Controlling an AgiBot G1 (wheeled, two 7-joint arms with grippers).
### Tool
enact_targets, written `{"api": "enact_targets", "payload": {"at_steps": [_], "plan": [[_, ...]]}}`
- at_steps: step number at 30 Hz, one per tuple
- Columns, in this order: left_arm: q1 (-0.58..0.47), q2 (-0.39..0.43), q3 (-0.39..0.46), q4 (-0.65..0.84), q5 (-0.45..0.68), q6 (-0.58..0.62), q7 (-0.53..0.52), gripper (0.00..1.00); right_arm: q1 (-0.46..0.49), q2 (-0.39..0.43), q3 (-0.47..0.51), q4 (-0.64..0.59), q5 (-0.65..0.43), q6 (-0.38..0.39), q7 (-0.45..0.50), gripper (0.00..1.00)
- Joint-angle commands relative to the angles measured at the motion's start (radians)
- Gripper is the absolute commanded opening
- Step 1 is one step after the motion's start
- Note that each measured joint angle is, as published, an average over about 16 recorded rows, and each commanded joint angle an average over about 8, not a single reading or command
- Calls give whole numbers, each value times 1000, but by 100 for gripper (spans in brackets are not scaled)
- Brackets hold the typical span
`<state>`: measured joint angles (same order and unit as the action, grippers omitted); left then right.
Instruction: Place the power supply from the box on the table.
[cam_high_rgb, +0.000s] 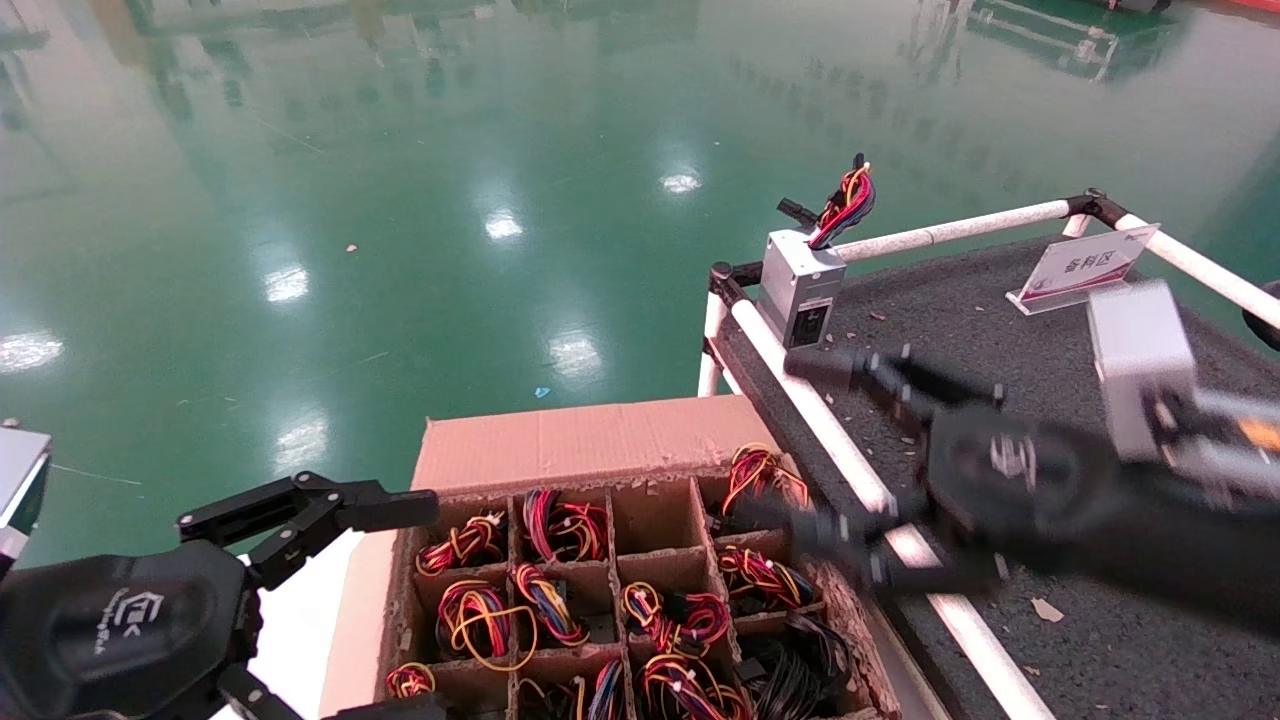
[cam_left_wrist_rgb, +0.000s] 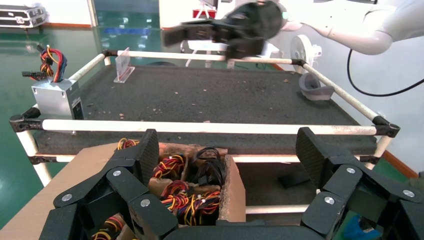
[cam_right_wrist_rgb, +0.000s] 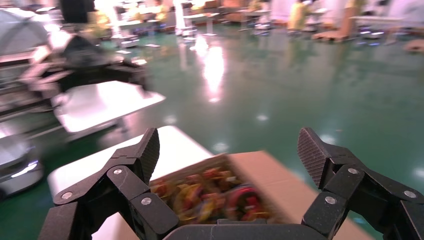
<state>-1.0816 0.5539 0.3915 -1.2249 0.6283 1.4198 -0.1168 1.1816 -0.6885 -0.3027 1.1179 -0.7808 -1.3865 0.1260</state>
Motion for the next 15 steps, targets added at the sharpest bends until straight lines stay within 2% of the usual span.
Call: {"api": "enact_targets", "payload": {"at_steps": [1, 9, 15], "plan": [[0, 0, 0, 0, 0, 0, 0, 100, -28, 20, 6, 43, 13, -28, 16, 100], [0, 0, 0, 0, 0, 0, 0, 100, -115, 83, 25, 180, 54, -118, 65, 100], [0, 0, 0, 0, 0, 0, 0, 100, -130, 94, 29, 202, 63, -132, 70, 100]]}}
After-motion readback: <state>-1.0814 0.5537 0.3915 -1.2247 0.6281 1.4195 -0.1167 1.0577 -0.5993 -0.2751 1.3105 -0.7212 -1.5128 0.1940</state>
